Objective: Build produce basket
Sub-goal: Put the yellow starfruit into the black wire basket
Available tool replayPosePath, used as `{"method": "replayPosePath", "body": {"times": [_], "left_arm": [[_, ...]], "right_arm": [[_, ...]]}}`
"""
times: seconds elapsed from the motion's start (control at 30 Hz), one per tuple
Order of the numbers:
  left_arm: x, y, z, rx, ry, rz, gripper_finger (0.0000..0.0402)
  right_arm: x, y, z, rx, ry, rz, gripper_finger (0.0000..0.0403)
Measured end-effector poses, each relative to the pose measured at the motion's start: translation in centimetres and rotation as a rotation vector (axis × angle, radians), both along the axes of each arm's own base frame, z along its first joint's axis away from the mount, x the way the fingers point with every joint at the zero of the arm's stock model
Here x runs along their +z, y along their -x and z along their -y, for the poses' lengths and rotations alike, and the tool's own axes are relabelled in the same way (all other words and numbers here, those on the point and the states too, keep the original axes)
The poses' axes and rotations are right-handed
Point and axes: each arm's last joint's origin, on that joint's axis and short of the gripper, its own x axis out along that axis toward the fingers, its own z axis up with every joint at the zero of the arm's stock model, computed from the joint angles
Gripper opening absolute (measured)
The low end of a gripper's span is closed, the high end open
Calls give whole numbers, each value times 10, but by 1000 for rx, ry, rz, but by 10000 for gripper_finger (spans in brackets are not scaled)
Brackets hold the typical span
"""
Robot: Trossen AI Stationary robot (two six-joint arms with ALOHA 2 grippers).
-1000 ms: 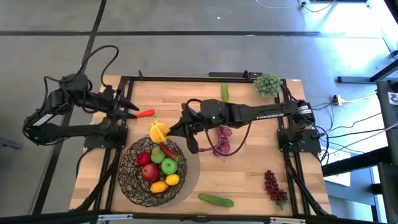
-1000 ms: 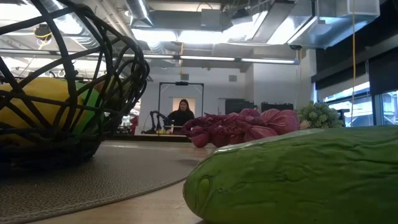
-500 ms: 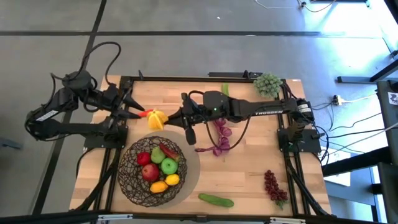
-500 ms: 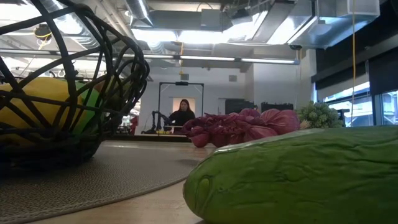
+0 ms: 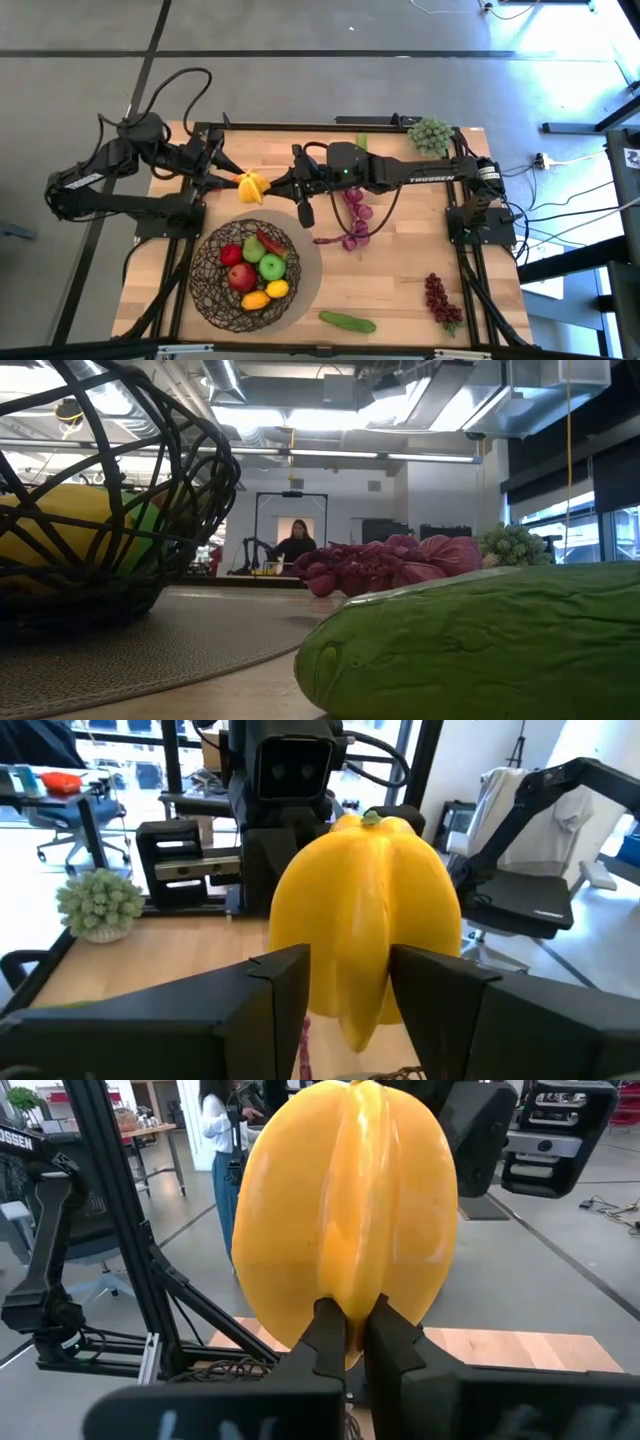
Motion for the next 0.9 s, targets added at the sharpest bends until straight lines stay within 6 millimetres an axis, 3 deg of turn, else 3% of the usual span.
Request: {"method": "replayPosePath", "body": {"times": [0.13,0.37,0.9], "left_arm": [[-2,-6,0,-3,1,-17,111],[-2,-8,0,-4,0,-21,15],[-9,-5,-1,49,41,-101,2]], "right_arm": [[-1,0,0,-1,1,-7,4],[-1,0,0,-1,1,-8,11],[-5,0,9,-19,-106,-64,70]]}}
